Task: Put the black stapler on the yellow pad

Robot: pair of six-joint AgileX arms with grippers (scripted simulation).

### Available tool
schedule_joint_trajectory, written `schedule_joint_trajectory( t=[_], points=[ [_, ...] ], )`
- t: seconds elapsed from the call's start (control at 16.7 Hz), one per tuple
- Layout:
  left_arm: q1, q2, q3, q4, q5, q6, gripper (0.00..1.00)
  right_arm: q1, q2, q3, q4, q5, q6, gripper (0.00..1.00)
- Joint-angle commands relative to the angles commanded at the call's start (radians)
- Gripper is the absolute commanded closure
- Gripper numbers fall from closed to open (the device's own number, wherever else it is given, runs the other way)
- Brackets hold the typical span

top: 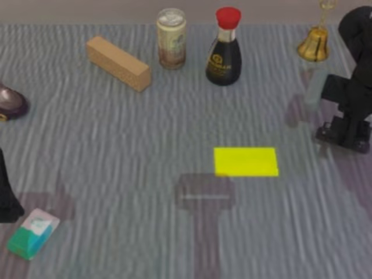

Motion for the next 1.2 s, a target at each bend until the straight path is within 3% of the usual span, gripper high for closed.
schedule_joint_trajectory(
  t=[0.36,0.78,1.2],
  points=[
    [0.0,0.0,0.0,0.0,0.0,0.0,0.0,0.008,-0.065,0.178,-0.259,0.0,-0.005,1.0],
    [0.0,0.0,0.0,0.0,0.0,0.0,0.0,0.019,-0.065,0.204,-0.28,0.0,-0.004,1.0],
    [0.0,0.0,0.0,0.0,0.0,0.0,0.0,0.277,0.033,0.38,-0.354,-0.006,-0.017,1.0]
  ],
)
